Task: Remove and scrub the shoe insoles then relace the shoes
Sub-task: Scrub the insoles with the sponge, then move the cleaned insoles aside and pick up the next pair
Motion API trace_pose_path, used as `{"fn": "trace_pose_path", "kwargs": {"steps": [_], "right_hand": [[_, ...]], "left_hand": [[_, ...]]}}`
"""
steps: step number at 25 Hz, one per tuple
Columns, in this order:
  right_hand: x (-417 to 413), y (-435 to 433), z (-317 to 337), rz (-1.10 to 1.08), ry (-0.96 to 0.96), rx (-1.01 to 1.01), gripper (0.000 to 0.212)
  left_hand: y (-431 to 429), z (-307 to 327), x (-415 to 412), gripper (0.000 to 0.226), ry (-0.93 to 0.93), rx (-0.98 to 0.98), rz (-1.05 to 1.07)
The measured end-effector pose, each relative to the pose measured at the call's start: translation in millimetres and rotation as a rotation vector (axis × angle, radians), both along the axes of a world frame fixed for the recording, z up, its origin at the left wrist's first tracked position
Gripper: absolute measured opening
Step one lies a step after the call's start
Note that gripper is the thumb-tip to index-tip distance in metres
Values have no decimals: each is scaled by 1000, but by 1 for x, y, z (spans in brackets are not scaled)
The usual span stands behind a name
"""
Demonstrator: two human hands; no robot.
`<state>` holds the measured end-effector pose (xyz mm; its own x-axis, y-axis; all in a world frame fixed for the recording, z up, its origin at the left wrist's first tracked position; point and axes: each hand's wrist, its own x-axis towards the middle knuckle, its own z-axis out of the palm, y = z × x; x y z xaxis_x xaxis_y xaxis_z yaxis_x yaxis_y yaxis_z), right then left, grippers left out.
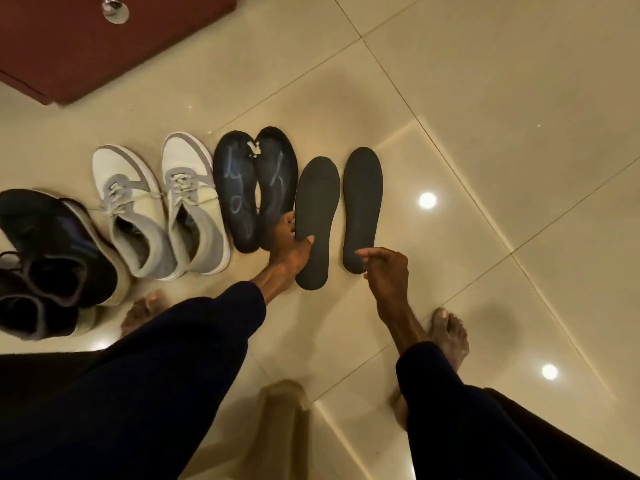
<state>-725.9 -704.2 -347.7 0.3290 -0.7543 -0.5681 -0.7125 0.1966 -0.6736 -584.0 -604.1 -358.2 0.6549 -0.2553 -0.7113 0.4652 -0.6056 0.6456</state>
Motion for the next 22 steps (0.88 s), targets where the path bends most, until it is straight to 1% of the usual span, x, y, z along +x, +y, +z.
{"fn": "trace_pose_path", "kwargs": {"steps": [4,6,9,11,14,17,19,22], "right_hand": [[13,-18,-36,-71,136,-49,18],[20,-21,-49,-73,201,-90,27],[24,-15,-69,-5,313,-166,50],[25,-12,-77,6,348,-173,57],[24,-13,-80,-70,322,-161,56],[20,-18,-73,-139,241,-139,45],[17,-21,-66,-177,191,-113,39],[14,-20,-46,-198,133,-89,35]], "left_hand": [[-18,-30,11,60,-32,9,95],[-20,-41,9,61,-50,8,136],[-14,-50,-3,66,-126,27,167],[-9,-55,-14,71,-164,43,152],[-5,-58,-27,71,-217,98,86],[-4,-58,-29,56,-226,148,94],[-1,-57,-28,48,-179,142,111],[10,-43,-22,45,-82,101,169]]}}
